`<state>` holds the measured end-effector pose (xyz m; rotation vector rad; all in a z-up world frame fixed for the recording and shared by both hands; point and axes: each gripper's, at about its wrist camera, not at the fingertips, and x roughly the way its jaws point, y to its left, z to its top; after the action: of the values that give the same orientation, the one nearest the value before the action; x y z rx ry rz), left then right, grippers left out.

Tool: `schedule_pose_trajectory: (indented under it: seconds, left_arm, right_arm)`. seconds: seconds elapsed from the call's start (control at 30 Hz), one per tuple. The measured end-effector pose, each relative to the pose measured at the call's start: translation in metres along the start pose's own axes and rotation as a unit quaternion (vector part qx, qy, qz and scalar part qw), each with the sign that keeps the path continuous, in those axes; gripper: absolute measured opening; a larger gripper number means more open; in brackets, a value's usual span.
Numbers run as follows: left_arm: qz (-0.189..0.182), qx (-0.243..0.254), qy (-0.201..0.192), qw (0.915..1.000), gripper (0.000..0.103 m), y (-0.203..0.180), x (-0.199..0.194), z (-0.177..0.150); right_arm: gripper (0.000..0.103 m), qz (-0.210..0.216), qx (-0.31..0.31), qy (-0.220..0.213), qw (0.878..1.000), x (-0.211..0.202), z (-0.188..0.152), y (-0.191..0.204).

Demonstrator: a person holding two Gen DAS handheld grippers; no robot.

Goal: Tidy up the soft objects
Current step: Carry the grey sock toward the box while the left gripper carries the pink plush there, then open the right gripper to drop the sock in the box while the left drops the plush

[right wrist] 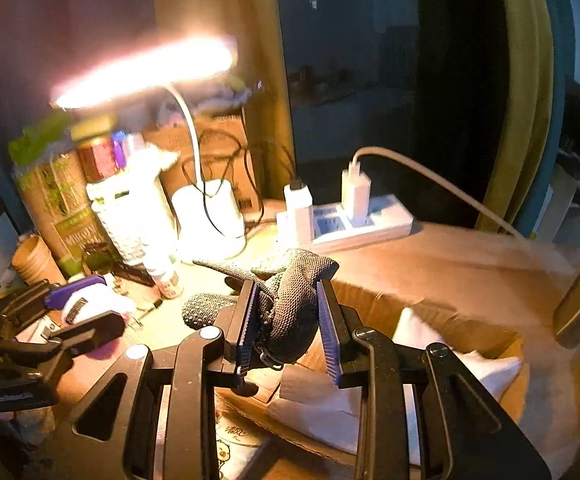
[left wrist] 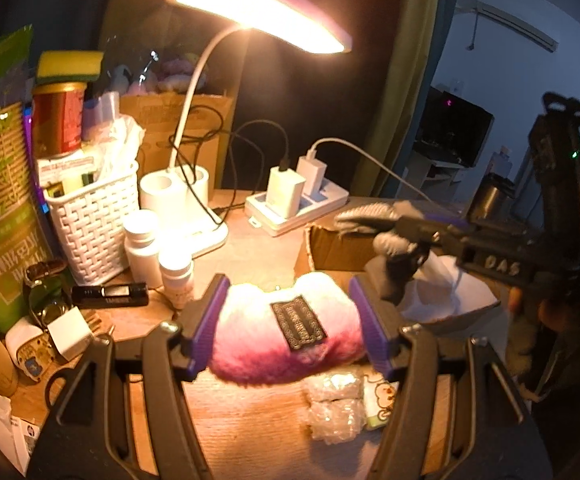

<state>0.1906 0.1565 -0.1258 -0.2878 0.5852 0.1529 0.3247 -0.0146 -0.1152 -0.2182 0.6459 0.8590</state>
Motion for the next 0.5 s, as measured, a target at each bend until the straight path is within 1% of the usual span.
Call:
schedule_pose_trajectory:
  seconds: [0.23,0.33,0.4,0.47,0.5]
  left_arm:
    - [0.004,-0.004,0.011,0.9999,0.063,0.003,0.008,0.0]
    - [0.006,-0.002,0.013,0.9999,0.063,0.002,0.011,0.0]
    - [0.008,-0.002,0.013,0.9999,0.063,0.0,0.011,0.001]
    - [0.01,0.0,0.012,0.9999,0.063,-0.002,0.012,0.001]
    - [0.011,0.002,0.012,0.9999,0.063,-0.004,0.012,0.002]
  right_arm:
    - [0.032,0.01,0.0,0.055,0.998,0.047,-0.013,0.002]
    - [0.034,0.003,-0.008,0.08,0.997,0.066,-0.02,0.004]
    - [0.037,0.004,-0.012,0.096,0.995,0.074,-0.023,0.005]
    - [0.043,0.005,-0.011,0.099,0.995,0.075,-0.024,0.005]
    - [0.044,0.005,-0.011,0.098,0.995,0.073,-0.023,0.004]
